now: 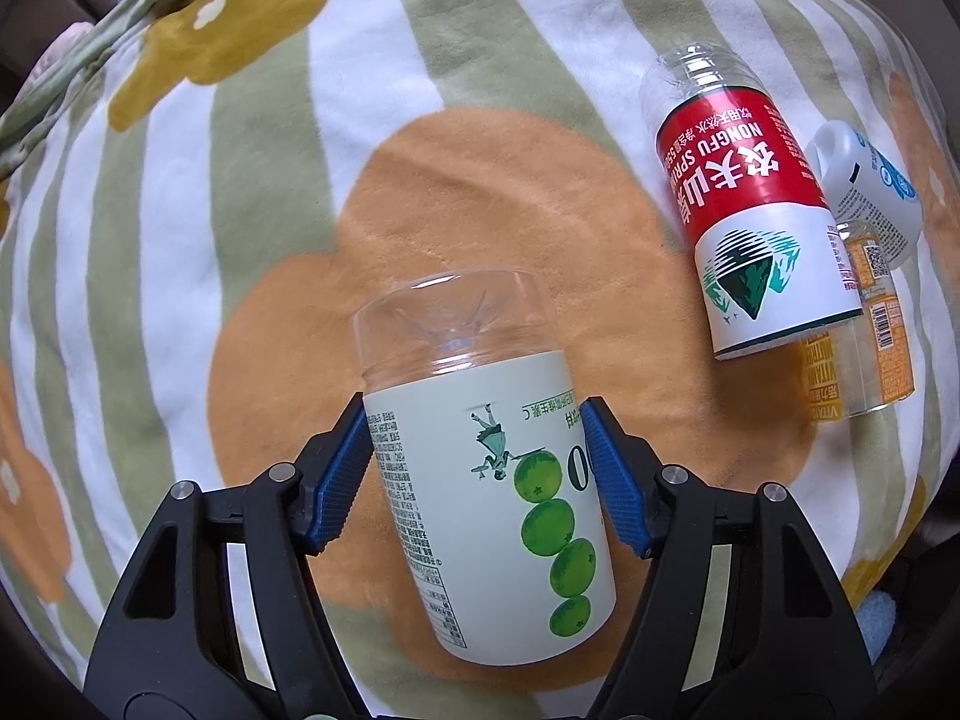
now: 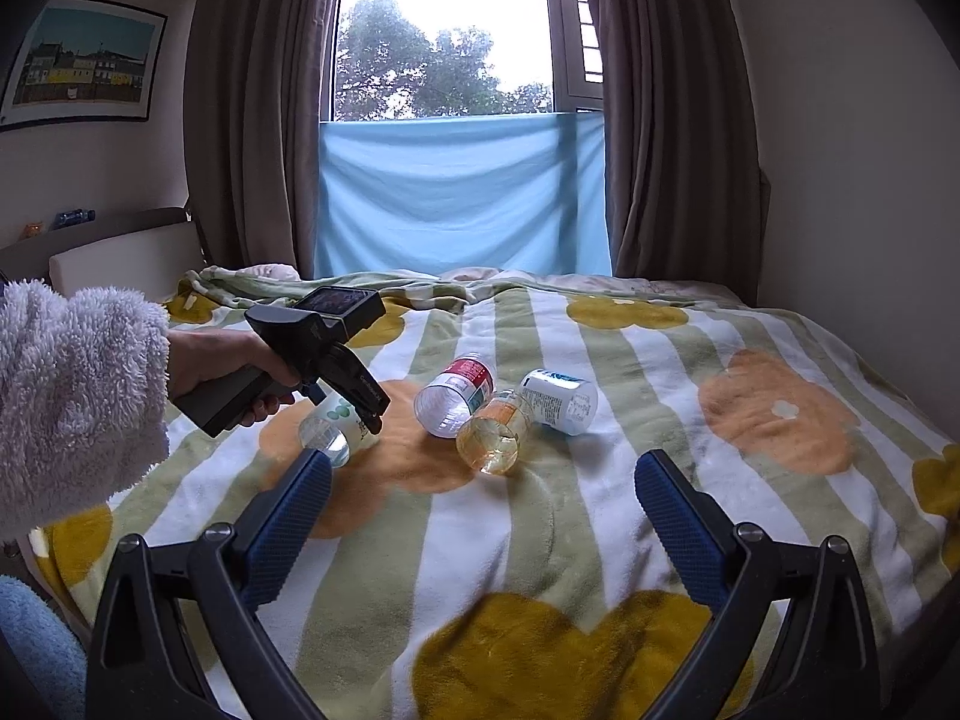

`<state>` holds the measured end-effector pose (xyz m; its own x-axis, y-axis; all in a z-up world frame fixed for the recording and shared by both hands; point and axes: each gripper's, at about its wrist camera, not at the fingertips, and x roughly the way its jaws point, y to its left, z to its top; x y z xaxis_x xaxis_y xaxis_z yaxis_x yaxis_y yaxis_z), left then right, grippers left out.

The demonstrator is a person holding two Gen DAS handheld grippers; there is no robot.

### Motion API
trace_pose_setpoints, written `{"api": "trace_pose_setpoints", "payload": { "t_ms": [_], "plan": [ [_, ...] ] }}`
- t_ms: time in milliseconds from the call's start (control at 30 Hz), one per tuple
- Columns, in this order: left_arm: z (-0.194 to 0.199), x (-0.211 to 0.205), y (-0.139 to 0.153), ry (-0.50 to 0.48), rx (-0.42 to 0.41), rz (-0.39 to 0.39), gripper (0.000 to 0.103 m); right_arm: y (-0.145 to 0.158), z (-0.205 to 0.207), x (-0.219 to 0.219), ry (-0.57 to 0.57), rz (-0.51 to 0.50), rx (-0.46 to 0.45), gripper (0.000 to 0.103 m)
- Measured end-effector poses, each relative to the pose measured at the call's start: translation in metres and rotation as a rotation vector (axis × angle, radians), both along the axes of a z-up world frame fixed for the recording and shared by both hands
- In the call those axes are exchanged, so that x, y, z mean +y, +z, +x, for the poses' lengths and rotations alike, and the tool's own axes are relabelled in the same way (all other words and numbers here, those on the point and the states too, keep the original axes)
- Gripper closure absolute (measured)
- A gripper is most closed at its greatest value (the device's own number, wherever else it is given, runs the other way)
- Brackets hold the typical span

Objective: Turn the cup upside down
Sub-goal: 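Drag the cup across the blanket with the left tool and open it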

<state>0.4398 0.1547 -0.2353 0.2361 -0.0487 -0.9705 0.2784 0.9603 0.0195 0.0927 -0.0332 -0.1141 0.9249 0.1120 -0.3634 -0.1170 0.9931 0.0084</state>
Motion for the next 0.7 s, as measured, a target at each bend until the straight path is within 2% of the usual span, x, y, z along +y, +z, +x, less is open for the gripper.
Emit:
{"api": "trace_pose_setpoints", "payload": {
  "t_ms": [200, 467, 700],
  "plan": [
    [-0.023, 0.006, 0.024, -0.011, -0.024, -0.03, 0.037, 0.005, -0.003, -0.002, 0.009, 0.014, -0.013, 0.002],
    [-0.098, 0.008, 0.056, -0.089, -0.047, -0.061, 0.037, 0.016, -0.021, 0.007, 0.038, 0.024, -0.034, 0.002],
    [-0.159, 0.0, 0.041, -0.119, -0.005, -0.06, 0.037, 0.023, -0.041, 0.013, 0.06, 0.04, -0.043, 0.002]
  ]
}}
